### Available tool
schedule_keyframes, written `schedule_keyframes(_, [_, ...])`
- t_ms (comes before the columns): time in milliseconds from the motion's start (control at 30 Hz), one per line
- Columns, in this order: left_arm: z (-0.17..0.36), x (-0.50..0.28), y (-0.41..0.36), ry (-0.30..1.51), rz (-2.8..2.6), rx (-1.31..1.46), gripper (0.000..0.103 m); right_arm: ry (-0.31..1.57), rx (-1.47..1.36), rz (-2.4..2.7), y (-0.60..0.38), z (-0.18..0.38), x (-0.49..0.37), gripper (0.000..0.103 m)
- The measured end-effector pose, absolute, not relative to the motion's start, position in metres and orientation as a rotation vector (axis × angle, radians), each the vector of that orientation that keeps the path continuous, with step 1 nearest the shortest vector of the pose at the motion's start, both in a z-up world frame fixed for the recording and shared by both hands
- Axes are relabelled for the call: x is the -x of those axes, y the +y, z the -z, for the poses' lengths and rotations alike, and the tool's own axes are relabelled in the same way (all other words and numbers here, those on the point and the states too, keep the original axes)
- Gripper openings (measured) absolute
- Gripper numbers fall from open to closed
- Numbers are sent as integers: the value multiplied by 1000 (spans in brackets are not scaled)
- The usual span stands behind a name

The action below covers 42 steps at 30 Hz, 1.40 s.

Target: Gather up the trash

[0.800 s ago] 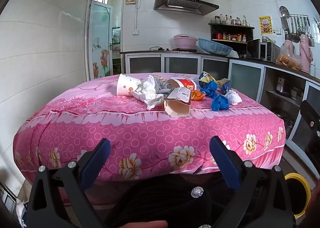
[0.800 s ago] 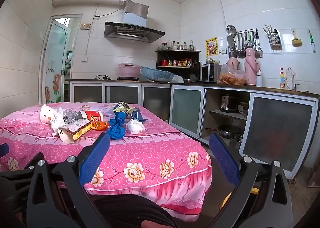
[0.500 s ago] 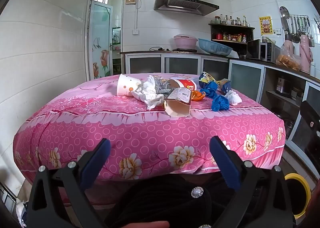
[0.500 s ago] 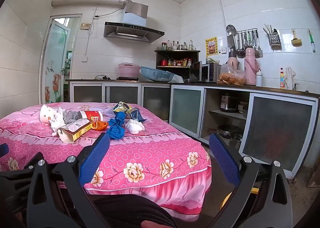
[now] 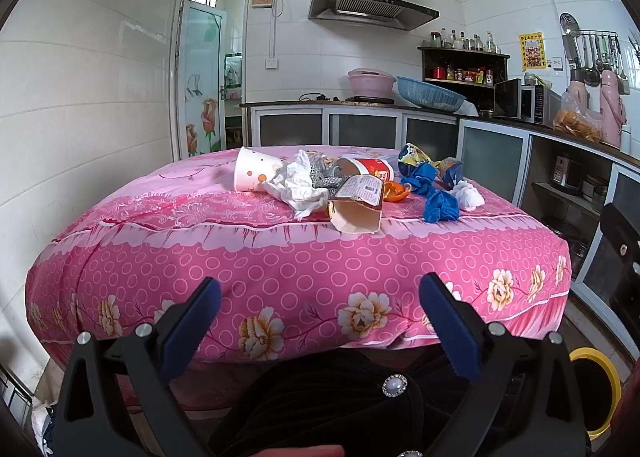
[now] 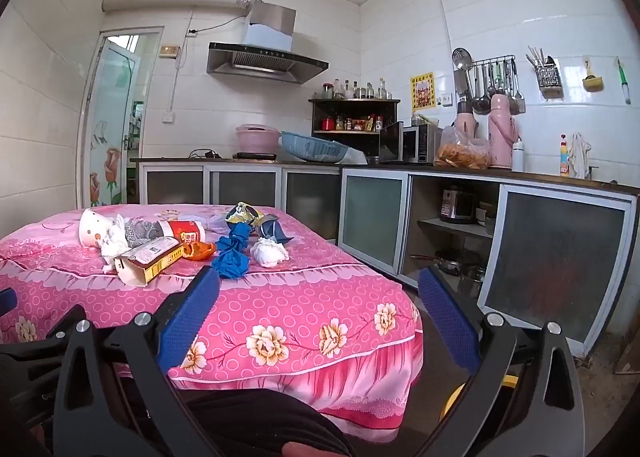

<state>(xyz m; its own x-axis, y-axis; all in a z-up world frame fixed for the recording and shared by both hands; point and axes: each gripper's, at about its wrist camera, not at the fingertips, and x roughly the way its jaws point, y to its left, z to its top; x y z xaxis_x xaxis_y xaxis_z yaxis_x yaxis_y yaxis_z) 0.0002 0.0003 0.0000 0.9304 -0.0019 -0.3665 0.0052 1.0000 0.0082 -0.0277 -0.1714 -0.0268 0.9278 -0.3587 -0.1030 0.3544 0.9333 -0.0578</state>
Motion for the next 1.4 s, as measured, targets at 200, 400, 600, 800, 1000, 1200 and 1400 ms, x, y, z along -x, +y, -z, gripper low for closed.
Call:
schedule_keyframes(200, [0, 0, 0, 377, 4, -8, 95, 115, 38, 366, -173, 29, 26, 95])
schedule_keyframes(400, [0, 2, -2, 376, 5, -10, 95, 115, 38, 366, -173, 29, 26, 95])
schedule_keyframes(600, [-1, 2, 0, 374, 4, -6, 95, 117, 37, 366, -173, 29, 25, 95])
schedule_keyframes(800, [0, 0, 0, 377, 4, -6, 95, 117, 37, 366, -172, 29, 25, 95])
schedule_keyframes(1000, [0, 0, -1, 376, 4, -8, 95, 117, 36, 367, -173, 31, 24, 95])
schedule_keyframes(1200, [3, 1, -3, 376, 6, -5, 95, 118, 36, 366, -173, 31, 24, 95])
schedule_keyframes(1400, [5, 3, -7, 374, 6, -6, 95, 118, 35, 366, -173, 32, 24, 95])
